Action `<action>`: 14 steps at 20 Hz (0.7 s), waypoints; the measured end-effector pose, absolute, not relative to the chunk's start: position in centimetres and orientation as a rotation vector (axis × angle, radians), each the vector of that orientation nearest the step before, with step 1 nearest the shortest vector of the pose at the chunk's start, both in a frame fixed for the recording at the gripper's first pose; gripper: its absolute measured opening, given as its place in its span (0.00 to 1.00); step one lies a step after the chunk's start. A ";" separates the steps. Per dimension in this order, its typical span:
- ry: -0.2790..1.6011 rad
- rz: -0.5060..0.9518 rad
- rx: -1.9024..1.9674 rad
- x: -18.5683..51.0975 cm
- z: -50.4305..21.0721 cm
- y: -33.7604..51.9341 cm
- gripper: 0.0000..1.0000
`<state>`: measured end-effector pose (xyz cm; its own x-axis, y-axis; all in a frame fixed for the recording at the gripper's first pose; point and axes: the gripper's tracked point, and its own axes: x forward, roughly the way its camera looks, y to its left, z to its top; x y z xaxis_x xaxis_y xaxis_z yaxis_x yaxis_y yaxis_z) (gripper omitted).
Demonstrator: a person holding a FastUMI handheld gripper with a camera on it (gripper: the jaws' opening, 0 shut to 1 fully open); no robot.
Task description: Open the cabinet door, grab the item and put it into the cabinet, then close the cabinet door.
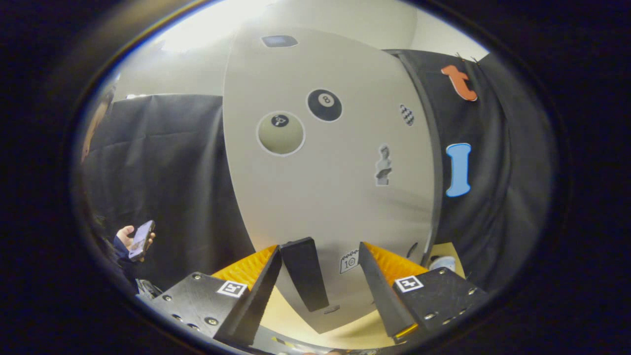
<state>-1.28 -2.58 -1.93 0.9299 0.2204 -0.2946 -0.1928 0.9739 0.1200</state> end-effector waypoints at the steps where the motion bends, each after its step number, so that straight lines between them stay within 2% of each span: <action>1: 0.317 0.228 0.081 -0.4 -2.3 -1.9 0.94; 14: 0.367 0.289 0.043 5.6 -7.2 2.5 0.94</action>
